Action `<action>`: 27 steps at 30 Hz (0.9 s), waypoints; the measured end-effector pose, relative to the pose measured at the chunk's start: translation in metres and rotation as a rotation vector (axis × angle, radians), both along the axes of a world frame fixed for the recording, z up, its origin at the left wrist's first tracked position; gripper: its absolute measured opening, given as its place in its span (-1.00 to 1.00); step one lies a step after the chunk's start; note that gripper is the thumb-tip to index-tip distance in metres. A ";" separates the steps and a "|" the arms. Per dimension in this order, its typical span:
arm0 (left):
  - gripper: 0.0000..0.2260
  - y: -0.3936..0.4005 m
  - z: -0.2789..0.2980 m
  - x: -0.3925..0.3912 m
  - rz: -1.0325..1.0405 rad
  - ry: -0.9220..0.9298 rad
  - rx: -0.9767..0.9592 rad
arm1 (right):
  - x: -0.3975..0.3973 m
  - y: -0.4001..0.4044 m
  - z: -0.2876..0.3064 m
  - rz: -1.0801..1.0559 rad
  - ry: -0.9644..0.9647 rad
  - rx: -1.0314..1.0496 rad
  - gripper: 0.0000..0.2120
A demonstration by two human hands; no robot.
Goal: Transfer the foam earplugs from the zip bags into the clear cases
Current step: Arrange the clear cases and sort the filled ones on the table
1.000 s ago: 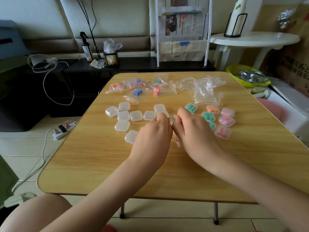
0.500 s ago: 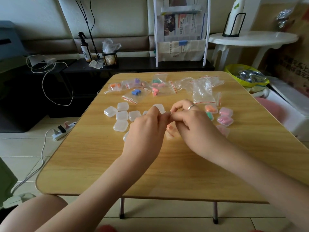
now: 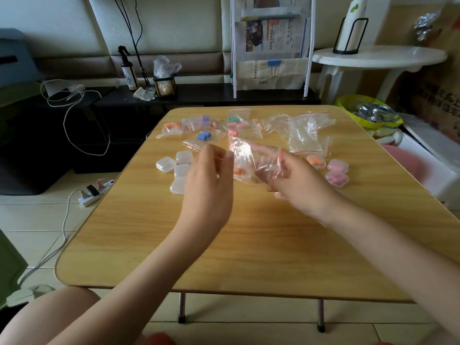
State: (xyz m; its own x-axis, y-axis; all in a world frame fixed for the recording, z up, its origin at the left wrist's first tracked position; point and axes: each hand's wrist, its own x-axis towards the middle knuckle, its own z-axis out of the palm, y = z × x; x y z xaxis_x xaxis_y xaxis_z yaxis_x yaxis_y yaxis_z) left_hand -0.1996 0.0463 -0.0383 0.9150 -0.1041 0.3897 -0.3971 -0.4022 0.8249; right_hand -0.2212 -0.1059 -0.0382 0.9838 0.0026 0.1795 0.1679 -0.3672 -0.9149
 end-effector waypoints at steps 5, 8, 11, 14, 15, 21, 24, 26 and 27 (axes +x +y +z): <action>-0.85 0.011 0.005 0.018 -0.146 0.481 -0.290 | -0.001 -0.009 0.000 0.108 0.027 0.140 -0.46; -0.90 0.014 0.007 0.017 -0.215 0.553 -0.447 | 0.001 -0.011 -0.001 0.101 0.062 0.164 -0.48; -0.93 0.017 0.010 0.016 -0.232 0.508 -0.473 | 0.002 -0.011 -0.001 0.105 0.070 0.150 -0.54; -0.88 0.019 0.014 0.016 -0.287 0.458 -0.436 | 0.004 -0.011 -0.004 0.113 0.047 0.129 -0.42; -0.87 0.019 0.015 0.015 -0.321 0.457 -0.431 | 0.004 -0.011 -0.003 0.122 0.032 0.129 -0.39; -0.86 0.018 0.013 0.017 -0.377 0.512 -0.577 | 0.004 -0.009 -0.001 0.157 0.023 0.147 -0.52; -0.82 0.017 0.012 0.019 -0.359 0.519 -0.627 | 0.004 -0.008 -0.003 0.085 0.007 0.272 -0.65; -0.80 0.017 0.011 0.020 -0.353 0.537 -0.679 | 0.004 -0.008 -0.003 0.064 -0.009 0.300 -0.73; -0.79 0.017 0.011 0.020 -0.355 0.546 -0.694 | 0.004 -0.007 -0.003 0.068 -0.011 0.294 -0.77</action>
State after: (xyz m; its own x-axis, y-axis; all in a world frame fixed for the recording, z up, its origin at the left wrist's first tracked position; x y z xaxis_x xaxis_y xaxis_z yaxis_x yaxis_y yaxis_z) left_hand -0.1800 0.0633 -0.0276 0.9486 -0.3166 -0.0028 0.1087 0.3173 0.9421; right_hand -0.2176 -0.1131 -0.0412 0.9811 0.0148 0.1932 0.1937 -0.0745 -0.9782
